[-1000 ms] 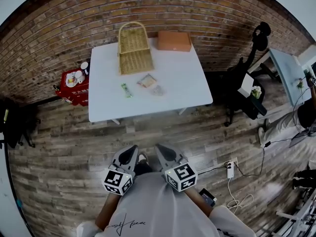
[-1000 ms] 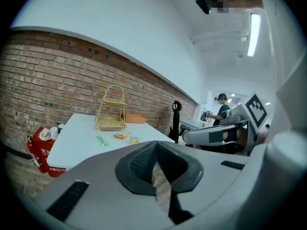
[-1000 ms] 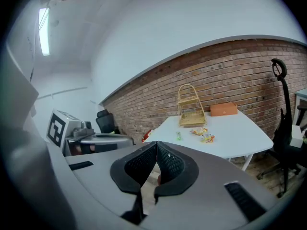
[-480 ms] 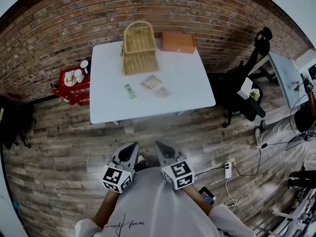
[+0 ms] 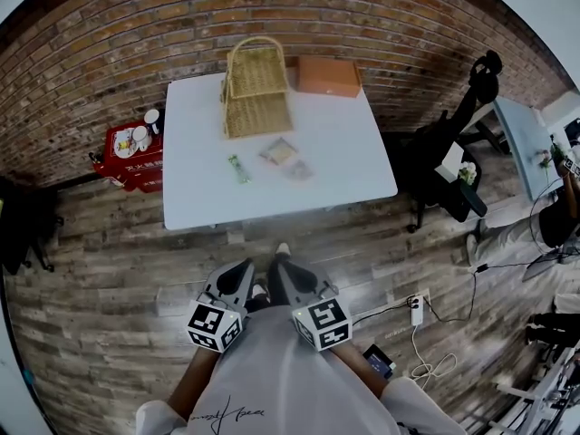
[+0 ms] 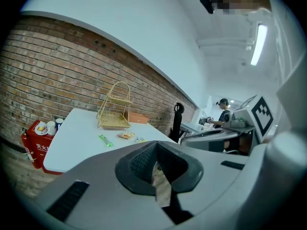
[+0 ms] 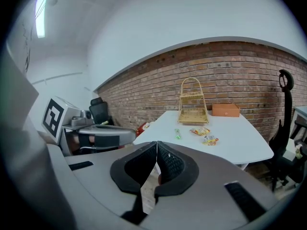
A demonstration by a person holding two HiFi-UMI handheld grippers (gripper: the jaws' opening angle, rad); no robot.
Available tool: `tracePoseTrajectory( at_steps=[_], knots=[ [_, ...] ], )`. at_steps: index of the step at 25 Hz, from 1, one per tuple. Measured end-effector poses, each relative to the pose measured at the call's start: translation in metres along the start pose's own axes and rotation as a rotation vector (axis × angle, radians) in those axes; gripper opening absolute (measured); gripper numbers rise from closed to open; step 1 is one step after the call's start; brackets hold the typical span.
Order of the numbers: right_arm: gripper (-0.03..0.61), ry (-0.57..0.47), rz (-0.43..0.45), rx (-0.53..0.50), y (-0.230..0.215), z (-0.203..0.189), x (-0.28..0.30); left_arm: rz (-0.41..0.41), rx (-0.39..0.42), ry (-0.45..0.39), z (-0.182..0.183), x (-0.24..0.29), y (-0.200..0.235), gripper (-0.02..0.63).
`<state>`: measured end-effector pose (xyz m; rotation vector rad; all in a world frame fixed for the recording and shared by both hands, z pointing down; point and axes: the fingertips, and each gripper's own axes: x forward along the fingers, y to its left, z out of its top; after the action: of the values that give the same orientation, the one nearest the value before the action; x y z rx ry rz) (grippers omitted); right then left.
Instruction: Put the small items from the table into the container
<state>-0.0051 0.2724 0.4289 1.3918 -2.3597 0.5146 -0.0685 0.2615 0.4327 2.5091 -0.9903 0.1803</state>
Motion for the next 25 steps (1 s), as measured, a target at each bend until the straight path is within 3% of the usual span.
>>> tracePoseTrajectory(
  at_steps=[25],
  knots=[
    [0.021, 0.011, 0.016, 0.037, -0.099, 0.053, 0.082, 0.044, -0.009, 0.042, 0.05, 0.098, 0.063, 0.009]
  ],
)
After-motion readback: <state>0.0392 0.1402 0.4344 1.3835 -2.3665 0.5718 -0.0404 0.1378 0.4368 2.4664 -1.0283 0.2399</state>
